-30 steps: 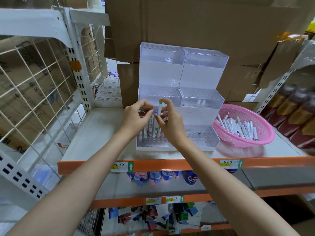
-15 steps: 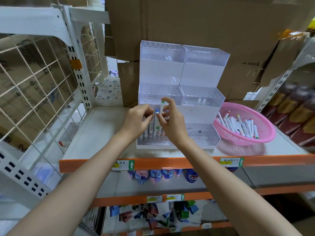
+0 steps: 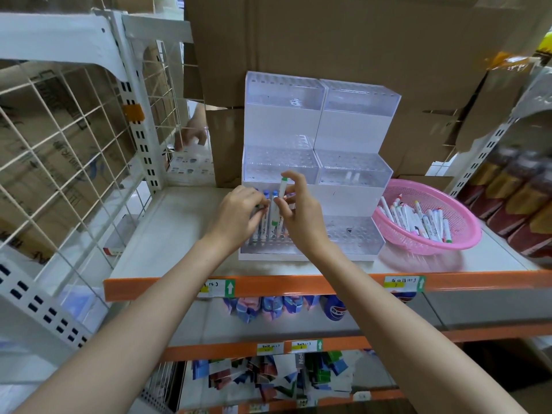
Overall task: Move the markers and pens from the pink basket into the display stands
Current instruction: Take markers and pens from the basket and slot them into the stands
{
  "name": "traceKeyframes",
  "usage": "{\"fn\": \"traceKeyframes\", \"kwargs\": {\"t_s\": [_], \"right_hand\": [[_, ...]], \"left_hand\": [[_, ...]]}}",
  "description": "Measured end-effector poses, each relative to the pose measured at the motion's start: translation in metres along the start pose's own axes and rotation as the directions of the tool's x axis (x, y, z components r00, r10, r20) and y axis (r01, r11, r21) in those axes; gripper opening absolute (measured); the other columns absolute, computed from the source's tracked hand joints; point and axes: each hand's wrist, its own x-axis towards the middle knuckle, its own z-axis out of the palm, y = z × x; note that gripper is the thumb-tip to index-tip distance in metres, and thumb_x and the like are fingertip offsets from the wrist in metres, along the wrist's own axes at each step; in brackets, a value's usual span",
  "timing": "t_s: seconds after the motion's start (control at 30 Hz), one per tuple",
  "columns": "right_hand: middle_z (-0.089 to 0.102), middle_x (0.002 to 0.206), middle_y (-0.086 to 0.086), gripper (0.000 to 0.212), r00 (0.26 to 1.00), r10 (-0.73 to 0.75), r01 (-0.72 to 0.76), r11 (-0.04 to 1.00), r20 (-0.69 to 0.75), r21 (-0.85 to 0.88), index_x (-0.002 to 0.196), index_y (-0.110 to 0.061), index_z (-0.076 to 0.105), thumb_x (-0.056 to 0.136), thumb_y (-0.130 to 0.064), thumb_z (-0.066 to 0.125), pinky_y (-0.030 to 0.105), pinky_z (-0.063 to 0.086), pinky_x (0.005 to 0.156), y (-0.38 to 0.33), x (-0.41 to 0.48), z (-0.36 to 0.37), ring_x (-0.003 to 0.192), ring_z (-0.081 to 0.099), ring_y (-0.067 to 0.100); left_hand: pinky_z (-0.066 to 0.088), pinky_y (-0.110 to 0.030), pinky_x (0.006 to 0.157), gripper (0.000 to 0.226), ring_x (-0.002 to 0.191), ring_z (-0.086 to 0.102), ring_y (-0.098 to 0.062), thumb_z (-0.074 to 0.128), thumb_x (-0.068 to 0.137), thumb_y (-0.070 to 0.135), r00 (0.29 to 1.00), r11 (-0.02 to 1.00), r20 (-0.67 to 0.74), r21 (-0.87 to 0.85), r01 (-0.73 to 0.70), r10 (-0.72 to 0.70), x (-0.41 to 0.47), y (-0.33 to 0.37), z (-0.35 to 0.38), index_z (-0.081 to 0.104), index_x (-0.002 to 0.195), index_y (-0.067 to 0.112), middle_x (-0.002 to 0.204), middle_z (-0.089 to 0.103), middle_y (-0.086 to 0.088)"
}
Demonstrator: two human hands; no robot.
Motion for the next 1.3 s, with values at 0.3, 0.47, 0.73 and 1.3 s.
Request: {"fn": "traceKeyframes", "kwargs": {"t_s": [0.3, 0.47, 0.73, 1.3], "right_hand": [[0.053, 0.088, -0.002, 0.028, 0.999, -0.043, 0.045, 0.995, 0.022, -0.085, 0.114, -0.010, 0.052, 0.089, -0.004, 0.063, 0.038, 0.050, 0.069, 0.006, -0.004, 0.007, 0.076, 0.054, 0.016], [0.061, 0.092, 0.010, 0.015, 0.987, -0.155, 0.158, 0.979, 0.037, -0.132, 0.104, -0.004, 0.059, 0.089, -0.005, 0.063, 0.040, 0.051, 0.066, 0.010, -0.010, 0.010, 0.073, 0.056, 0.024], [0.062, 0.084, 0.014, 0.005, 0.993, -0.112, 0.118, 0.978, 0.042, -0.172, 0.088, -0.002, 0.057, 0.088, -0.003, 0.061, 0.046, 0.050, 0.063, 0.014, -0.007, 0.008, 0.070, 0.058, 0.034], [0.070, 0.086, 0.009, 0.013, 0.986, -0.036, 0.070, 0.977, 0.165, -0.202, 0.098, -0.006, 0.061, 0.086, -0.003, 0.063, 0.036, 0.050, 0.070, 0.011, 0.000, -0.001, 0.077, 0.063, 0.029]], "left_hand": [[0.048, -0.034, 0.079, 0.027, 0.091, 0.056, -0.027, 0.067, 0.079, -0.003, 0.999, 0.995, 0.003, 0.086, -0.048, 0.048, -0.015, -0.001, -0.011, 0.070, 0.106, 0.002, 0.096, 0.063, -0.012], [0.047, -0.034, 0.082, 0.031, 0.092, 0.053, -0.028, 0.062, 0.079, -0.003, 0.998, 0.994, 0.038, 0.101, -0.048, 0.044, -0.015, 0.001, -0.010, 0.068, 0.109, 0.002, 0.098, 0.061, -0.013], [0.051, -0.039, 0.078, 0.030, 0.093, 0.053, -0.028, 0.055, 0.082, 0.000, 1.000, 0.995, 0.017, 0.093, 0.023, -0.024, -0.013, 0.006, -0.007, 0.068, 0.108, 0.004, 0.097, 0.060, -0.011], [0.049, -0.039, 0.075, 0.024, 0.093, 0.054, -0.030, 0.062, 0.079, -0.002, 0.994, 0.984, -0.040, 0.143, 0.109, -0.105, -0.014, 0.017, 0.003, 0.067, 0.101, 0.003, 0.095, 0.059, -0.011]]}}
